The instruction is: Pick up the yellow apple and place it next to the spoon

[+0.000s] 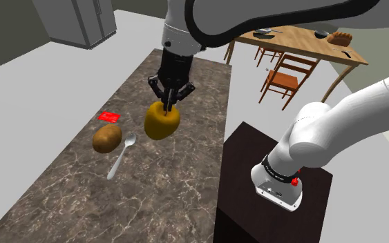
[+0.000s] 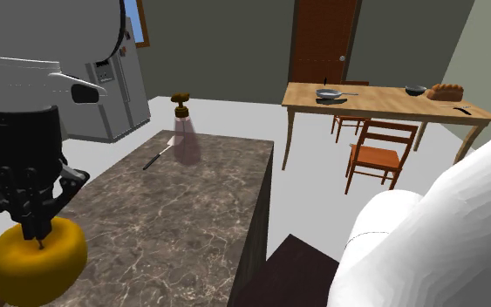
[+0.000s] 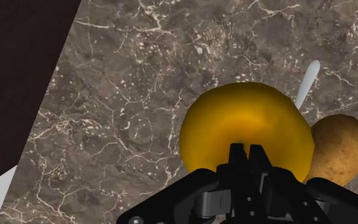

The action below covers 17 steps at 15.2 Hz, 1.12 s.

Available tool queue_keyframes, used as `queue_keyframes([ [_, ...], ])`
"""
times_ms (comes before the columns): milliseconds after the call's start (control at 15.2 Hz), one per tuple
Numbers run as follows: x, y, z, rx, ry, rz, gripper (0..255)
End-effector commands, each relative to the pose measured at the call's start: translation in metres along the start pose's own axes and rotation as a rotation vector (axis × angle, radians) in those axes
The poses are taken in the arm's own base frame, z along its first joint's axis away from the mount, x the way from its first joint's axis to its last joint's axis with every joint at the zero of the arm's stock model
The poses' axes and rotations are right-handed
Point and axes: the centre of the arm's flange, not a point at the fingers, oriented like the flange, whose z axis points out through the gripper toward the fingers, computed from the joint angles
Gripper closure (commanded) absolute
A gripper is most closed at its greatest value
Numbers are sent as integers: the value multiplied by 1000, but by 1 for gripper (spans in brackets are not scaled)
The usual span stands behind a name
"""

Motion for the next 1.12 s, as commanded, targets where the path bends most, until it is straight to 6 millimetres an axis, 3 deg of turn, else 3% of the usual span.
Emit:
queue_keyframes([
  [0,2,1,10,1,0,0,255],
  [1056,14,15,92,1,0,0,255],
])
